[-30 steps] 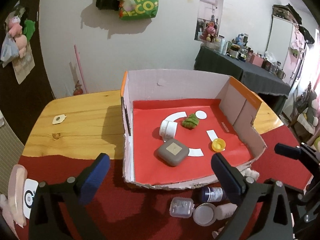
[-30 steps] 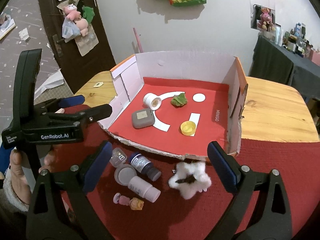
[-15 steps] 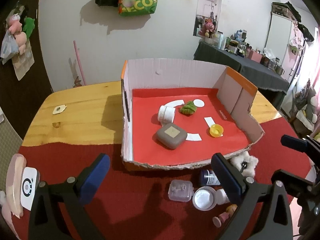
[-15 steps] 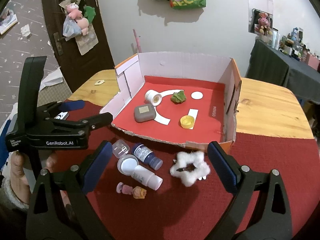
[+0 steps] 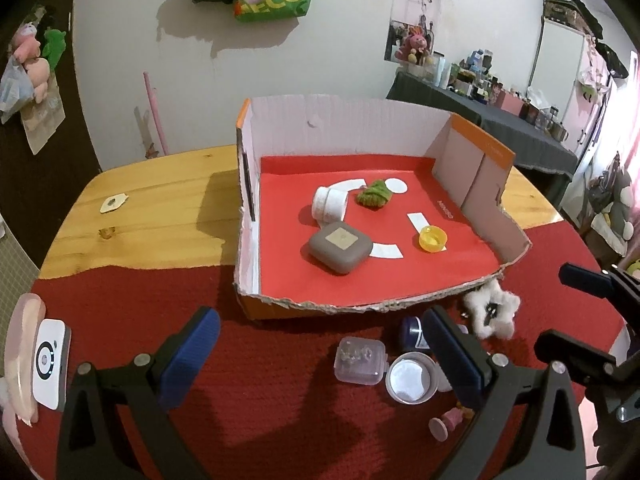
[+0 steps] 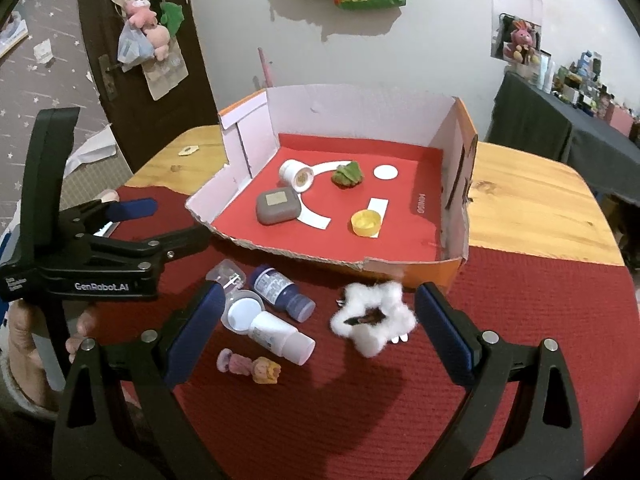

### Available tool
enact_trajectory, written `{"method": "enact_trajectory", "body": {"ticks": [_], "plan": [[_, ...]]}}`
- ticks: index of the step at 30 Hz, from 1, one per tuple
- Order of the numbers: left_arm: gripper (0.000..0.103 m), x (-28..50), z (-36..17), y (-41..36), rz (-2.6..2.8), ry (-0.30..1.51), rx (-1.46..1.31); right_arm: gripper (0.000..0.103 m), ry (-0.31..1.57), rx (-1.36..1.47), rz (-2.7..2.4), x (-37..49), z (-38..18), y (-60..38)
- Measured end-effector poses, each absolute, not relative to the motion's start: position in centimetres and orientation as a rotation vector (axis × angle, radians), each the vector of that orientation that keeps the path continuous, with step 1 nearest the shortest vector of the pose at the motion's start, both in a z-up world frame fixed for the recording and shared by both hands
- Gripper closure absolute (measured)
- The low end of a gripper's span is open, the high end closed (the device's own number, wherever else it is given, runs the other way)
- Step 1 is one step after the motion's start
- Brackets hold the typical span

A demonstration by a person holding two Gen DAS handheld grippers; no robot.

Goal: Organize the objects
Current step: 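Withdraw both open tools from the box toward the items on the cloth, then grasp the white fluffy star with the right tool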

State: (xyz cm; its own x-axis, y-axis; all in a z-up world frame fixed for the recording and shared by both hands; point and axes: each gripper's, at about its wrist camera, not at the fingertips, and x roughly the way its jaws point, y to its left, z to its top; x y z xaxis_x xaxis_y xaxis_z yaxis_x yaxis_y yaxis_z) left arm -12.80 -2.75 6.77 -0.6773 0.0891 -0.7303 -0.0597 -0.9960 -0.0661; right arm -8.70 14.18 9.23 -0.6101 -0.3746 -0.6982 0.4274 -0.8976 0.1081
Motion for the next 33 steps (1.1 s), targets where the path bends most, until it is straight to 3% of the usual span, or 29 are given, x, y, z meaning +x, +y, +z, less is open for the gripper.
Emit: {"method": "enact_trajectory", "body": {"ticks": [12, 19, 33], "plan": [[0.002, -12.7, 5.4, -2.1, 2.779, -0.012, -1.236, 0.033, 0.095, 1.116, -2.479, -9.2, 7.5, 15.0], [0.007, -12.8, 4.4, -2.6, 2.767, -0.027, -1.278, 0.036, 0.117, 1.173, -2.513, -9.8, 5.9, 16.0], [0.008, -12.8, 2.8, -3.0, 2.744, -0.022, -1.334, 0.036, 0.117, 1.248, -2.487, -11.1, 3.5, 16.2]]}}
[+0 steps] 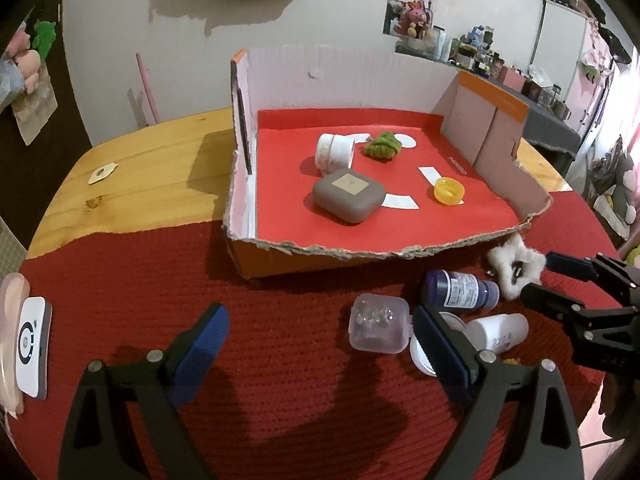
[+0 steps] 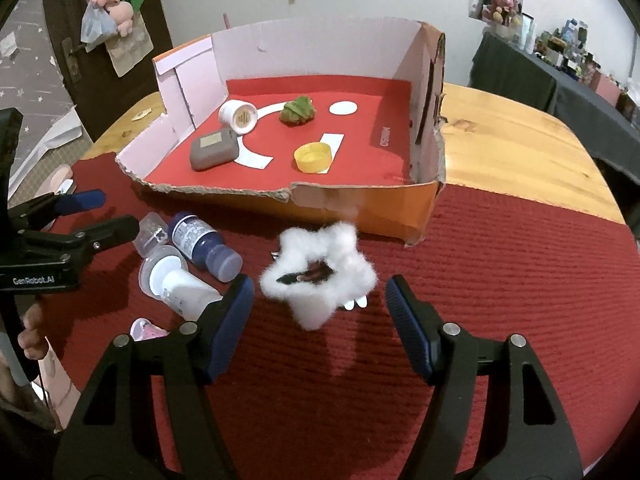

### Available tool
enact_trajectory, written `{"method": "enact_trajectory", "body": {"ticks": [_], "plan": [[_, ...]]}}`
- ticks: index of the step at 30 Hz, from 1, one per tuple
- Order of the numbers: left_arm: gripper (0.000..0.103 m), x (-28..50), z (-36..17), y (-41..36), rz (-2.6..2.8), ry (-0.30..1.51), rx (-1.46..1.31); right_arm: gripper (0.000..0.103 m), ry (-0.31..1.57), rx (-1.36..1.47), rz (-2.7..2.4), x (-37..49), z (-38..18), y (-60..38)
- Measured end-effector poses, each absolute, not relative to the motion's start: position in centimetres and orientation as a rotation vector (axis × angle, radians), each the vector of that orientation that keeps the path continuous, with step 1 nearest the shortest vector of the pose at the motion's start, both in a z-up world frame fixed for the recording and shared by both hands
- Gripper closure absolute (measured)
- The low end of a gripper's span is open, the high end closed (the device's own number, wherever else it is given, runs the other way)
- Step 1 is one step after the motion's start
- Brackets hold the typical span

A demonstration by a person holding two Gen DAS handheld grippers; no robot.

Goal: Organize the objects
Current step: 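Grasp the white fluffy star with the right tool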

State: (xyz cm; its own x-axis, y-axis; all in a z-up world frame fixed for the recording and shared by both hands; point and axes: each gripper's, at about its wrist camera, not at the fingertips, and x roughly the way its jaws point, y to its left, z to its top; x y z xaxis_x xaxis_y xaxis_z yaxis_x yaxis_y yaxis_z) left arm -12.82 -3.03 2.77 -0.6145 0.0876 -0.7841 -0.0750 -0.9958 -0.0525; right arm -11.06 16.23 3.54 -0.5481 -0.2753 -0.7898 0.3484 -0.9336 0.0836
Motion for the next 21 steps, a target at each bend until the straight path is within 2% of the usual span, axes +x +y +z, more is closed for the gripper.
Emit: {"method": "enact_trajectory", "body": {"ticks": [11, 21], "plan": [[0.008, -12.9, 1.3, -2.5, 2.713, -0.006, -1.377, 0.036, 0.119, 1.280, -2.477, -11.5, 2.7, 16.3], [0.010, -13.4, 0.9, -3.4, 2.691, -0.076, -1.408, 0.035, 0.149, 1.288, -2.476, -11.9, 2.3, 15.7]]}}
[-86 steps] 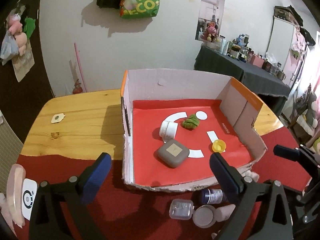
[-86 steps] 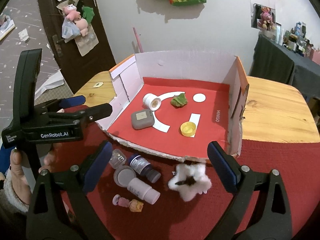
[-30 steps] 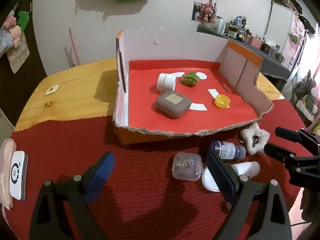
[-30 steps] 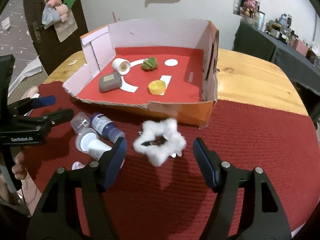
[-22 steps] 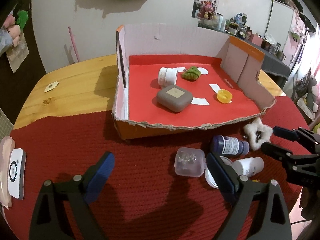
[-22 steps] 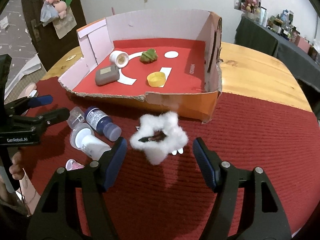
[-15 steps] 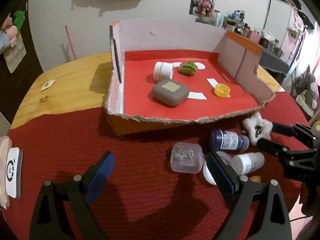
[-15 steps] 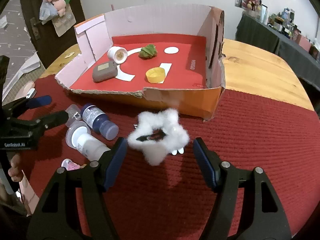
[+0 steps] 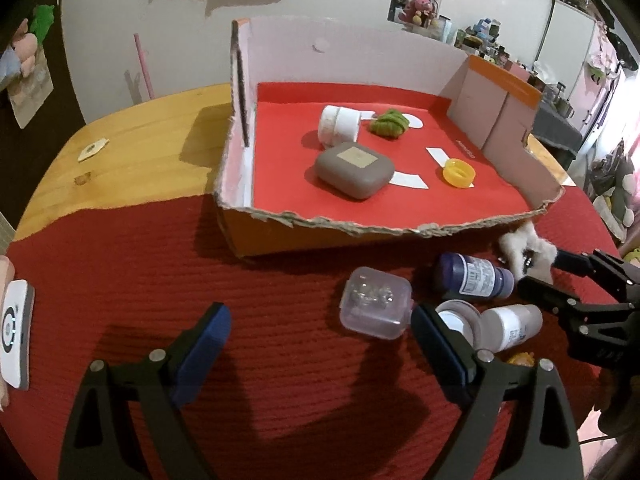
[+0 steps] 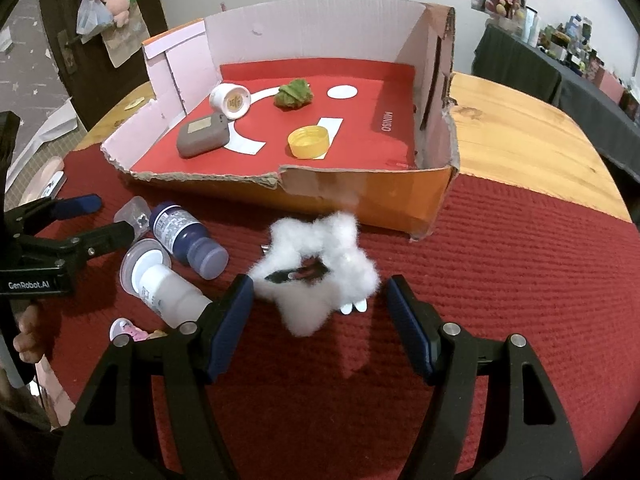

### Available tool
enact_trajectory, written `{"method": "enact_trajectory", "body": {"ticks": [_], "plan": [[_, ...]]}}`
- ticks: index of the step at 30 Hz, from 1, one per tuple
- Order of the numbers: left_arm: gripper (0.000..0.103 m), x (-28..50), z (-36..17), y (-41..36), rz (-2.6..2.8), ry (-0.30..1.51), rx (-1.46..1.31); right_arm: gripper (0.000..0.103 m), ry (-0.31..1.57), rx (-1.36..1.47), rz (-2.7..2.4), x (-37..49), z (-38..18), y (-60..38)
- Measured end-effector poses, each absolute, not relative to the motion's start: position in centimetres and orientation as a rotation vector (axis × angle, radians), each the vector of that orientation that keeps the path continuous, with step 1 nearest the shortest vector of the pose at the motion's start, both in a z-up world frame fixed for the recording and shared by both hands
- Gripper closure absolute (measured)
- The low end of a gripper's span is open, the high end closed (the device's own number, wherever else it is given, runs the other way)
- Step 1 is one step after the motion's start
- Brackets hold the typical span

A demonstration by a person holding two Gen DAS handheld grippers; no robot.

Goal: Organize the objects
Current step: 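Grasp the white fluffy star with the right tool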

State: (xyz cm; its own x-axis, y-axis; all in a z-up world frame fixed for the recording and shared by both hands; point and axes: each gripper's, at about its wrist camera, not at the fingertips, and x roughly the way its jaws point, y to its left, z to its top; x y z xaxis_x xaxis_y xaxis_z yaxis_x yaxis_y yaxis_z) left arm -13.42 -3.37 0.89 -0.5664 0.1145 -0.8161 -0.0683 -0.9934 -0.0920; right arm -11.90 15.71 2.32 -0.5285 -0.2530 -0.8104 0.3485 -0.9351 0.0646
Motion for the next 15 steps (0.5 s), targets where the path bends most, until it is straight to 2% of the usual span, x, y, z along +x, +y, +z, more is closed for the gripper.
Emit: {"method": "enact_trajectory", "body": {"ticks": [11, 13, 14, 15], "plan": [[0.015, -14.1, 0.4, -2.5, 2.686, -0.013, -1.406, 0.035, 0.225, 1.280, -2.483, -12.5, 2.0, 15.1], [0.025, -14.0, 0.5, -2.2, 2.689, 0.010, -1.399, 0.041, 0.225, 1.277, -2.476, -12.5, 2.0, 15.1], [0.029, -14.0, 0.5, -2.1, 2.690, 0.023, -1.395, 0.047, 0.218, 1.273, -2.475, -12.4, 2.1, 15.1], [0.036, -14.0, 0.6, -2.0, 2.691, 0.034, -1.391, 0.047, 0.205, 1.274, -2.470, -12.4, 2.2, 15.2]]}}
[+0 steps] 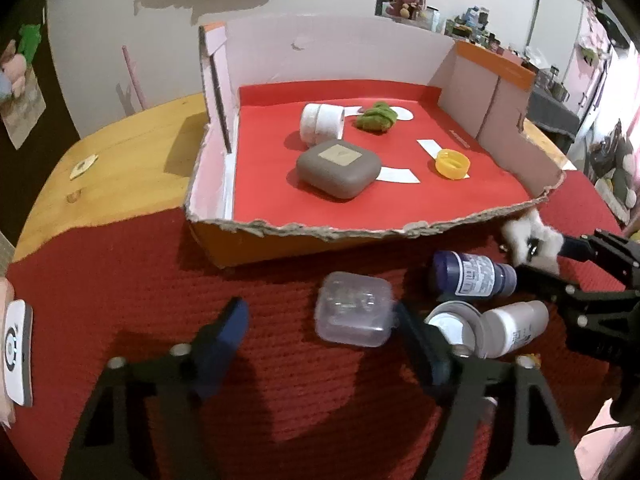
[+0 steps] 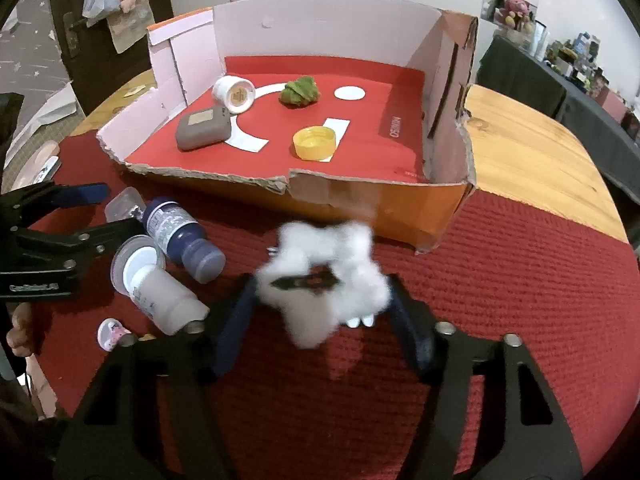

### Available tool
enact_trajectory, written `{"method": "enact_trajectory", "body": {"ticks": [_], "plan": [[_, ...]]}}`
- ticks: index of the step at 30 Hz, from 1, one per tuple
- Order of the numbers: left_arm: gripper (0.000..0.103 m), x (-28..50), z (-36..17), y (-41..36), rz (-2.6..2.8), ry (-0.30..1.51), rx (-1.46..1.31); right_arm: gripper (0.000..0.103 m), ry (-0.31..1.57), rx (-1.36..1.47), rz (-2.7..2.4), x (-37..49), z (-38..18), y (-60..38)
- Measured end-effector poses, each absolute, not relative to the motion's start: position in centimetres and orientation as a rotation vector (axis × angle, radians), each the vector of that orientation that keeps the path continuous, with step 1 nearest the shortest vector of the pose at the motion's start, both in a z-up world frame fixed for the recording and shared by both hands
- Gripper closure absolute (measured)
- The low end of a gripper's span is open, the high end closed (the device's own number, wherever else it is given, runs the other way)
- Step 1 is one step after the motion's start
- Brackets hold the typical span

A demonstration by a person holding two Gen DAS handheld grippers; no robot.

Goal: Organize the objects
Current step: 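Grasp the white fluffy star with the right tool, then grasp the clear plastic box with the left tool while the right tool holds the fluffy star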

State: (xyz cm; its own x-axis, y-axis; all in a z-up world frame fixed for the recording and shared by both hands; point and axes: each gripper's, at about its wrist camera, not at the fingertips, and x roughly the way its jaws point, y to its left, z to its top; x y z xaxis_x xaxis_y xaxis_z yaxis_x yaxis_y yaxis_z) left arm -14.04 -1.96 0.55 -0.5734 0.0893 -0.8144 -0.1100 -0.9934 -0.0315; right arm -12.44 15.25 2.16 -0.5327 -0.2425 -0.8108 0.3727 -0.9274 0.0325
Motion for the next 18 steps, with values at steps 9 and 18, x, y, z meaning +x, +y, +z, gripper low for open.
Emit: {"method": "enact_trajectory", "body": {"ticks": [9, 18], "plan": [[0.062, -13.7, 1.0, -1.4, 2.681, 0.061, -1.358, 0.049, 0.062, 1.267, -2.441, -12.2, 2.8, 16.2], [0.062, -13.1, 1.4, -1.5, 2.680, 0.030, -1.350, 0.049, 0.050, 1.244, -2.424, -11.3, 3.4, 15.9]]}}
